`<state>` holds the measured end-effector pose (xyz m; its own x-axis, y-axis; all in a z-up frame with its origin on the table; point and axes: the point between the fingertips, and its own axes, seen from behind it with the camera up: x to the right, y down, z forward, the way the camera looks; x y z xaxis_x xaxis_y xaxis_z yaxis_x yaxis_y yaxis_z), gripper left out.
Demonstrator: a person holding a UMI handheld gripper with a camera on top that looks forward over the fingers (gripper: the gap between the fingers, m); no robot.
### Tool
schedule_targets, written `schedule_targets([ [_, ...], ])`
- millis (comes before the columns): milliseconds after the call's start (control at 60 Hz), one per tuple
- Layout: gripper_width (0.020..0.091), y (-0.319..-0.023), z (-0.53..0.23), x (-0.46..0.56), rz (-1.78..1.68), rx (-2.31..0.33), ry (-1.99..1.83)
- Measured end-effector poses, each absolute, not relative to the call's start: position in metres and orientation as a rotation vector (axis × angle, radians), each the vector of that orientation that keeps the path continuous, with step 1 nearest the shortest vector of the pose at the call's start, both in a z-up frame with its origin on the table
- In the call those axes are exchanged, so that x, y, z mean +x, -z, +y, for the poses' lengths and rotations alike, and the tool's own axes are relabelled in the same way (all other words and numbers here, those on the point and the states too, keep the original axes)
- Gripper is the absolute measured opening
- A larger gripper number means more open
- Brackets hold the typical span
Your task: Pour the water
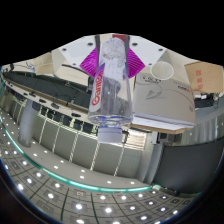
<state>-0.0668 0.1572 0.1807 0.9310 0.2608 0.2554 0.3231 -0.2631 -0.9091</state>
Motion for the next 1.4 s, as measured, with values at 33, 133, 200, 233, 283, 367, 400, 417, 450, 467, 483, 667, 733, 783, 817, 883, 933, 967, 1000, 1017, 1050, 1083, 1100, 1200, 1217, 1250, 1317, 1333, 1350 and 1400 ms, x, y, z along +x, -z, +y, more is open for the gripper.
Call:
schedule_targets([
  [33,0.0330,-0.170,0.158,-0.066,-0.393,-1.879,0.009],
  [133,0.0330,-0.144,0.156,-0.064,-0.344,-1.907,-0.113],
  [200,0.0341,-0.125,0.156,-0.067,-0.340,-1.920,-0.152],
  [233,0.0341,-0.116,0.156,-0.068,-0.334,-1.926,-0.166],
  [283,0.0340,-0.102,0.155,-0.070,-0.322,-1.944,-0.192],
  [367,0.0340,-0.085,0.156,-0.065,-0.306,-1.957,-0.200],
  [400,0.0339,-0.079,0.153,-0.065,-0.303,-1.961,-0.197],
  [417,0.0346,-0.075,0.152,-0.065,-0.302,-1.966,-0.195],
  [450,0.0347,-0.079,0.153,-0.065,-0.292,-1.928,-0.200],
  [467,0.0351,-0.077,0.151,-0.065,-0.294,-1.929,-0.196],
  [483,0.0358,-0.078,0.151,-0.066,-0.294,-1.918,-0.197],
  [667,0.0477,-0.079,0.150,-0.064,-0.286,-1.890,-0.201],
  [733,0.0561,-0.077,0.149,-0.062,-0.282,-1.920,-0.197],
  [783,0.0749,-0.073,0.145,-0.061,-0.275,-1.957,-0.199],
  [817,0.0876,-0.071,0.142,-0.059,-0.266,-1.977,-0.194],
  [883,0.0844,-0.072,0.131,-0.050,-0.233,-2.018,-0.161],
  [933,0.0863,-0.076,0.119,-0.047,-0.203,-2.041,-0.142],
  [967,0.0858,-0.080,0.109,-0.046,-0.190,-2.057,-0.135],
  [1000,0.0860,-0.085,0.097,-0.046,-0.178,-2.073,-0.123],
  [1017,0.0858,-0.088,0.090,-0.046,-0.171,-2.082,-0.116],
  [1050,0.0860,-0.093,0.077,-0.046,-0.161,-2.099,-0.105],
  [1083,0.0859,-0.100,0.062,-0.048,-0.156,-2.118,-0.091],
  [1100,0.0861,-0.103,0.054,-0.049,-0.154,-2.126,-0.083],
  [1200,0.0860,-0.123,-0.004,-0.057,-0.144,-2.184,-0.021],
  [1217,0.0861,-0.126,-0.015,-0.059,-0.144,-2.191,-0.013],
  [1250,0.0861,-0.135,-0.035,-0.066,-0.148,-2.195,-0.001],
  [1317,0.0866,-0.149,-0.077,-0.074,-0.138,-2.219,0.024],
  [1333,0.0866,-0.153,-0.087,-0.078,-0.135,-2.222,0.025],
  [1350,0.0868,-0.156,-0.097,-0.082,-0.133,-2.224,0.024],
  [1400,0.0863,-0.164,-0.127,-0.094,-0.129,-2.234,0.019],
])
